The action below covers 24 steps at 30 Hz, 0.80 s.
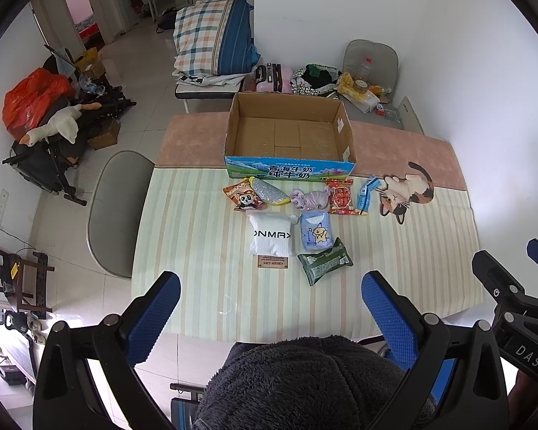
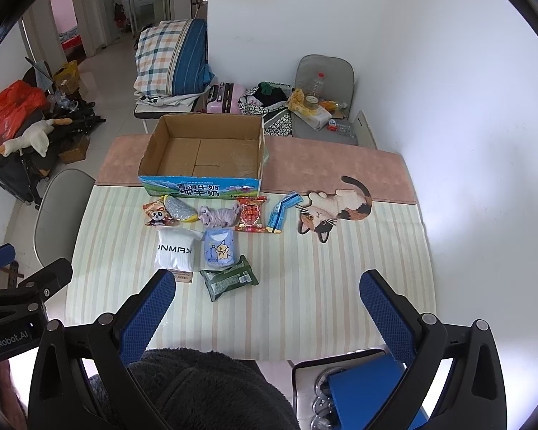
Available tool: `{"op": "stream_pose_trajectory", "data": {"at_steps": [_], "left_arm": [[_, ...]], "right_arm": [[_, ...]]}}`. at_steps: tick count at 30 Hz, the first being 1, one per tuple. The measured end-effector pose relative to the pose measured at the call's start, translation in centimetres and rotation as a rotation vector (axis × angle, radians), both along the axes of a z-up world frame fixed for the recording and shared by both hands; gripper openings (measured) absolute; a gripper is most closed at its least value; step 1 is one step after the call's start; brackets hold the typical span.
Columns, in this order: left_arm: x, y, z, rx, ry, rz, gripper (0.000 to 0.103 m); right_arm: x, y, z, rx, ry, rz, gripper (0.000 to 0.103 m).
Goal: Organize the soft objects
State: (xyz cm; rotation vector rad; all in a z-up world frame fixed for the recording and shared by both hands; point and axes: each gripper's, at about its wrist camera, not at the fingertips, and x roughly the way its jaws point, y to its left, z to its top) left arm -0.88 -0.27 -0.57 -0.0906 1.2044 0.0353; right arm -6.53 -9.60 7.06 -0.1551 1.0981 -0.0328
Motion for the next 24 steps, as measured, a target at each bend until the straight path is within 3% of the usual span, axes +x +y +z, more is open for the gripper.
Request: {"op": "stream_pose_trajectory", "data": {"at_steps": [24], "left_arm": [[0.4, 1.1, 0.6, -0.008, -0.007, 0.008, 0.103]], "right_arm": [[0.1, 0.4, 0.3, -0.005, -0.013, -0.009, 0.103]]}}
